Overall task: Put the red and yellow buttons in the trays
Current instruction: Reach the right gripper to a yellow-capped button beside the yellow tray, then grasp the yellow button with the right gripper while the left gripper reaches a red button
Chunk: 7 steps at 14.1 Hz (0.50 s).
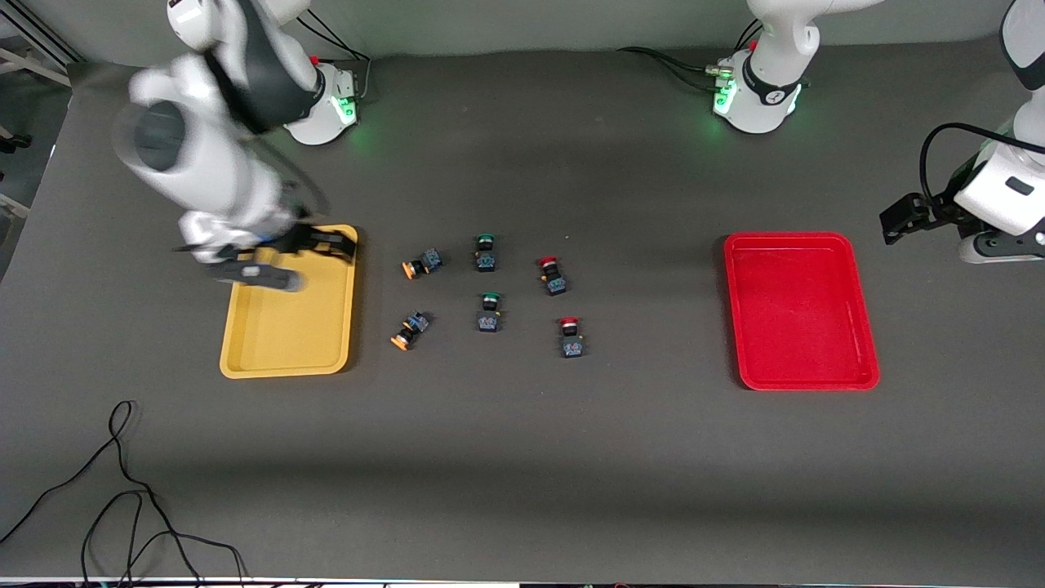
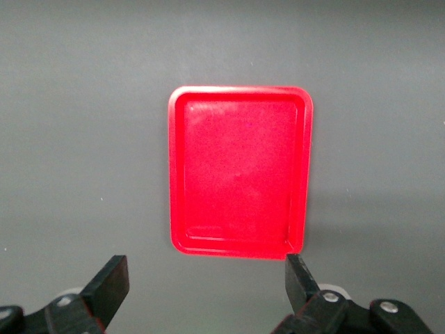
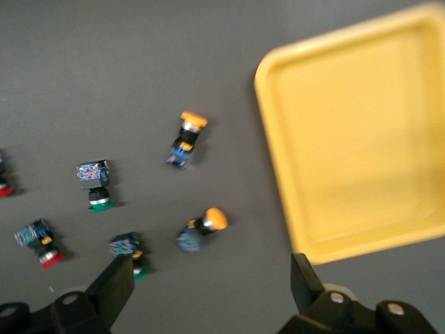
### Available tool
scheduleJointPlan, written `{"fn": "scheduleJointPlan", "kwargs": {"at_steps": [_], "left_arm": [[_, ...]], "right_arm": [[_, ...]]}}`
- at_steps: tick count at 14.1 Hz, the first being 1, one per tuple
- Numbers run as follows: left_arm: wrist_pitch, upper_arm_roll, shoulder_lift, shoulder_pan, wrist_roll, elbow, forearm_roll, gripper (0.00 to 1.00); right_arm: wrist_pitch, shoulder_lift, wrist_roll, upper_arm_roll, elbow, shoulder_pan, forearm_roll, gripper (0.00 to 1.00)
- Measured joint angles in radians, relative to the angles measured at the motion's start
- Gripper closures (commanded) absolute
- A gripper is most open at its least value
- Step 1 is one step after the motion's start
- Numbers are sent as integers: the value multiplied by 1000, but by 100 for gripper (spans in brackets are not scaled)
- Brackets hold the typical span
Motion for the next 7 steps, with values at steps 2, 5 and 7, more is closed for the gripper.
{"fn": "scheduleJointPlan", "kwargs": {"at_steps": [2, 5, 7], "left_arm": [[-50, -15, 22, -23, 0, 37, -3, 0], [-76, -40, 65, -79, -25, 53, -7, 0], [-75, -50, 100, -148, -125, 54, -15, 0]], "right_arm": [[121, 54, 143, 2, -70, 68, 44, 0], [291, 145, 258, 2, -159, 122, 75, 0], [379, 215, 316, 2, -195, 145, 79, 0]]}}
